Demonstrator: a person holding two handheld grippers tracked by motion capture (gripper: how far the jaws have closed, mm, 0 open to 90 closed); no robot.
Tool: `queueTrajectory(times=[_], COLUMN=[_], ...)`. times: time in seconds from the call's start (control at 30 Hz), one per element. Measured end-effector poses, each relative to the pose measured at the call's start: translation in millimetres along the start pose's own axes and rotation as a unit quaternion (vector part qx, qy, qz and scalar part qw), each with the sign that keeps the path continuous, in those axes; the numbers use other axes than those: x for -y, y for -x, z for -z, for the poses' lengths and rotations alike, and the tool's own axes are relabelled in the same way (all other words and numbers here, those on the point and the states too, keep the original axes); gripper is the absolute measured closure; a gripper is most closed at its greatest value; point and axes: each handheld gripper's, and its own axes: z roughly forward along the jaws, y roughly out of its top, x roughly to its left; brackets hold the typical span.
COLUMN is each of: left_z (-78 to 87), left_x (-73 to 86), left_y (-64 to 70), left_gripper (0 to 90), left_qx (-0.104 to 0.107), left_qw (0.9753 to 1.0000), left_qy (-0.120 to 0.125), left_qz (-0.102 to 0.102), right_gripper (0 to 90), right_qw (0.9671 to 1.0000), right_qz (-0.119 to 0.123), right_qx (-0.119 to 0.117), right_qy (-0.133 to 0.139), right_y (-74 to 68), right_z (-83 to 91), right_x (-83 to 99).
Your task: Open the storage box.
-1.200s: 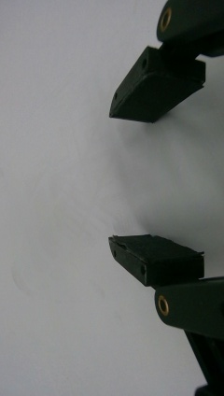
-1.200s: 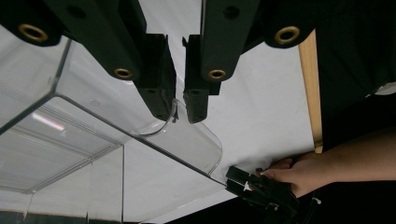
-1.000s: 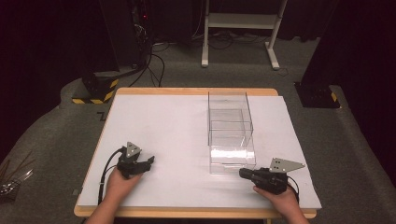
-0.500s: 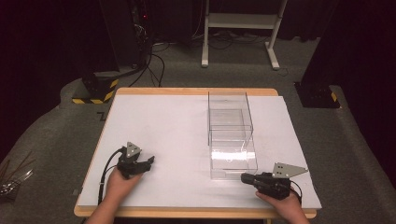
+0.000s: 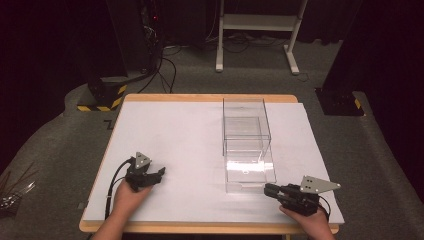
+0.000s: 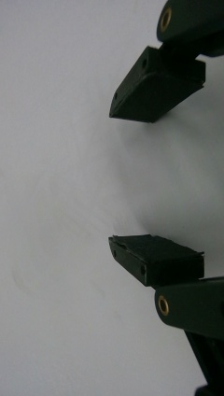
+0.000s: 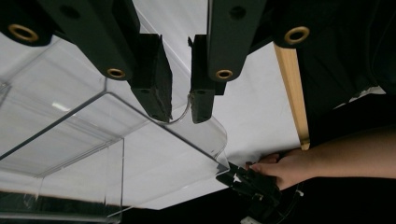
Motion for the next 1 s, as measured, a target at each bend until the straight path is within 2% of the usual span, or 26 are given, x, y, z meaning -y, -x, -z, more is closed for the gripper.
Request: queueTrajectory(times=[0.23,0.4,0.47,0.53,0.6,0.73,0.8,0.83,0.87,0.9,1.0], left_z=[-0.1,-0.1,-0.1,0.0,0.0,-0.1,0.0,0.0,0.0,0.0,0.0], left_x=[0.0,0.0,-0.1,-0.1,-0.1,-0.1,-0.1,-0.1,-0.1,-0.1,-0.2], left_y=[-0.1,-0.3,-0.5,-0.5,-0.6,-0.5,-0.6,-0.6,-0.5,-0.5,-0.9], left_gripper=[32.4,32.4,32.4,32.4,32.4,32.4,32.4,32.4,32.4,32.4,32.4], left_qx=[0.001,0.001,0.002,0.002,0.003,0.002,0.002,0.002,0.003,0.003,0.003], left_qw=[1.0000,1.0000,1.0000,1.0000,1.0000,1.0000,1.0000,1.0000,1.0000,1.0000,1.0000], left_qy=[0.000,0.000,-0.001,-0.001,-0.002,0.000,-0.001,-0.001,-0.002,-0.002,-0.002], left_qz=[0.001,0.001,0.001,0.001,0.001,0.001,0.001,0.001,0.002,0.002,0.001], right_gripper=[79.7,79.7,79.5,78.7,78.3,76.6,74.9,74.9,74.6,74.6,73.8], right_qw=[0.9994,0.9984,0.9976,0.9959,0.9955,0.9928,0.9902,0.9902,0.9880,0.9880,0.9845], right_qz=[0.008,0.009,0.009,0.009,0.008,0.008,0.005,0.005,0.006,0.006,0.008], right_qx=[0.010,0.028,0.041,0.065,0.069,0.095,0.121,0.121,0.140,0.140,0.164], right_qy=[0.032,0.049,0.055,0.062,0.065,0.071,0.070,0.070,0.066,0.066,0.060], right_y=[-1.2,0.3,1.9,4.6,5.0,8.0,9.7,9.7,10.2,10.2,10.2], right_z=[8.2,11.0,11.9,13.3,13.7,15.1,15.3,15.3,14.6,14.6,13.2], right_x=[-11.3,-17.3,-19.7,-22.7,-23.1,-25.2,-26.2,-26.2,-26.7,-26.7,-27.0])
